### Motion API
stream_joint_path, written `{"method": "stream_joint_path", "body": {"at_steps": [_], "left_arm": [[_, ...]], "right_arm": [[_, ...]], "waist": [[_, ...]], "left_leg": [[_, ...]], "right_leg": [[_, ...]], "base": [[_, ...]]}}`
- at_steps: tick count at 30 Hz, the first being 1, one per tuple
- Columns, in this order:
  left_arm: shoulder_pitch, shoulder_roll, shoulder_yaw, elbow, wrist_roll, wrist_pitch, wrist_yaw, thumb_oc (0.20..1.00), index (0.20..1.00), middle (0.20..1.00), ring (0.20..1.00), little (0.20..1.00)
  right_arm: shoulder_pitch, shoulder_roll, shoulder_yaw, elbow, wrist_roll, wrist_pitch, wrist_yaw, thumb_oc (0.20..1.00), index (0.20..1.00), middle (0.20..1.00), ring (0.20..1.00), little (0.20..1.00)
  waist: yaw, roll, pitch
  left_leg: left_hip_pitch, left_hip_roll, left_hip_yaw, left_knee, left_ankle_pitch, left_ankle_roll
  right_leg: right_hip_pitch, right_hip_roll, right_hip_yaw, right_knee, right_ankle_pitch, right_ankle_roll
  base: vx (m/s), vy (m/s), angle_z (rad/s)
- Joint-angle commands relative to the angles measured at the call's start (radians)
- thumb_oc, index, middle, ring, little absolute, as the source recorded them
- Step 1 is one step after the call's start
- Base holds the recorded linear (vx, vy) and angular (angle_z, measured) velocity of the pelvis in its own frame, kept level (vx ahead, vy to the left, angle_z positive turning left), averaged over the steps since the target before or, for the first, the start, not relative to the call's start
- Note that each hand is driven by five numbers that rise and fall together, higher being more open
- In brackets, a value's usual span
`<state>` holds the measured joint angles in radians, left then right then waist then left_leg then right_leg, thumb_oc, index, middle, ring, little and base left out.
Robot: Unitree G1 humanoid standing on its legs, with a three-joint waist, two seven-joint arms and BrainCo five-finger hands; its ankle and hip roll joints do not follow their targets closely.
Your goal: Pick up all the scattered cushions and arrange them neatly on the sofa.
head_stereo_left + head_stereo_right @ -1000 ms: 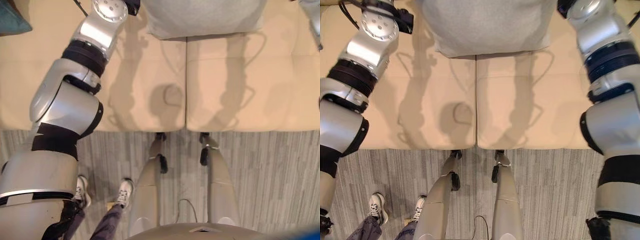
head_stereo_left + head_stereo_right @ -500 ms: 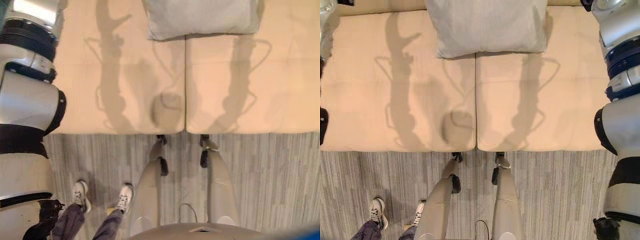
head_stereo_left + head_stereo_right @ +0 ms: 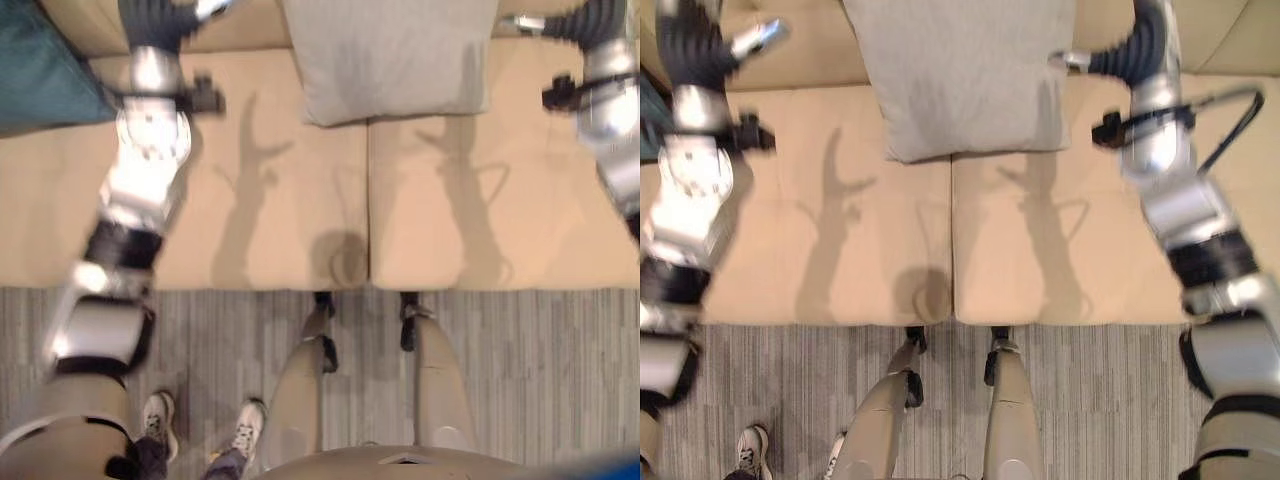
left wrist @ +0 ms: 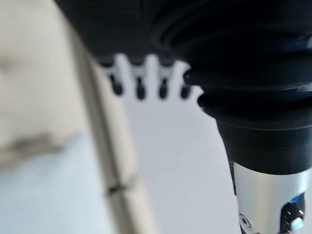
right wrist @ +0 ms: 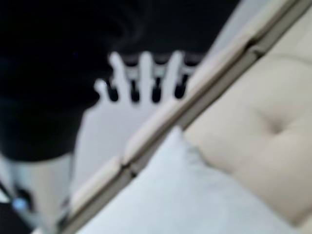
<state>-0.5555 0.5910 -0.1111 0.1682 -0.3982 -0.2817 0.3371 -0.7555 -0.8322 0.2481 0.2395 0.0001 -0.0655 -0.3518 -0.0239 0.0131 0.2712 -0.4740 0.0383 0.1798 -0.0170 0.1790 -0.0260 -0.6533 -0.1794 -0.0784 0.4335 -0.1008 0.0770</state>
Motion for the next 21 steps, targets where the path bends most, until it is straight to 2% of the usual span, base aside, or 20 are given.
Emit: {"method": "stream_joint_path", "body": {"at_steps": [1, 4, 8, 11, 14, 21], "left_arm": [[0.144, -0.042, 0.016, 0.071, 0.084, 0.026, -0.064, 1.0, 1.0, 1.0, 1.0, 1.0], [0.349, -0.133, 0.076, 0.133, 0.119, 0.072, -0.11, 1.0, 1.0, 1.0, 1.0, 1.0], [0.505, -0.161, 0.099, 0.273, 0.252, 0.129, -0.158, 1.0, 1.0, 1.0, 1.0, 1.0], [0.591, -0.186, 0.098, 0.463, 0.355, 0.169, -0.202, 1.0, 1.0, 1.0, 1.0, 1.0], [0.614, -0.201, 0.09, 0.565, 0.392, 0.175, -0.203, 1.0, 1.0, 1.0, 1.0, 1.0], [0.624, -0.245, 0.082, 0.871, 0.454, 0.21, -0.202, 1.0, 1.0, 1.0, 1.0, 1.0]], "right_arm": [[0.179, 0.082, -0.054, 0.029, -0.076, -0.042, 0.066, 1.0, 1.0, 1.0, 1.0, 1.0], [0.372, 0.165, -0.106, -0.009, -0.114, -0.048, 0.132, 1.0, 1.0, 1.0, 1.0, 1.0], [0.553, 0.215, -0.118, 0.028, -0.171, -0.048, 0.202, 1.0, 1.0, 1.0, 1.0, 1.0], [0.675, 0.244, -0.089, 0.135, -0.234, -0.038, 0.263, 1.0, 1.0, 1.0, 1.0, 1.0], [0.716, 0.263, -0.08, 0.205, -0.246, -0.037, 0.274, 1.0, 1.0, 1.0, 1.0, 1.0], [0.788, 0.351, -0.072, 0.532, -0.244, -0.016, 0.269, 1.0, 1.0, 1.0, 1.0, 1.0]], "waist": [[-0.003, -0.055, -0.146], [-0.002, -0.052, -0.154], [-0.01, -0.049, -0.173], [-0.025, -0.046, -0.201], [-0.033, -0.046, -0.211], [-0.058, -0.053, -0.254]], "left_leg": [[0.142, 0.039, 0.03, 0.018, -0.105, -0.091], [0.217, 0.047, 0.03, 0.006, -0.111, -0.089], [0.297, 0.059, 0.038, -0.007, -0.115, -0.087], [0.357, 0.064, 0.045, -0.016, -0.124, -0.081], [0.385, 0.067, 0.05, -0.019, -0.131, -0.082], [0.461, 0.077, 0.075, -0.042, -0.14, -0.083]], "right_leg": [[0.309, -0.034, -0.063, -0.465, 0.207, 0.113], [0.383, -0.028, -0.076, -0.464, 0.189, 0.111], [0.457, -0.023, -0.087, -0.463, 0.174, 0.109], [0.509, -0.012, -0.085, -0.462, 0.164, 0.104], [0.53, -0.009, -0.08, -0.46, 0.158, 0.104], [0.593, 0.005, -0.069, -0.462, 0.14, 0.1]], "base": [[0.08, -0.053, 0.07], [0.07, -0.031, 0.1], [0.02, -0.009, 0.02], [-0.02, 0.014, -0.05], [-0.03, 0.016, -0.06], [-0.01, -0.005, -0.12]]}}
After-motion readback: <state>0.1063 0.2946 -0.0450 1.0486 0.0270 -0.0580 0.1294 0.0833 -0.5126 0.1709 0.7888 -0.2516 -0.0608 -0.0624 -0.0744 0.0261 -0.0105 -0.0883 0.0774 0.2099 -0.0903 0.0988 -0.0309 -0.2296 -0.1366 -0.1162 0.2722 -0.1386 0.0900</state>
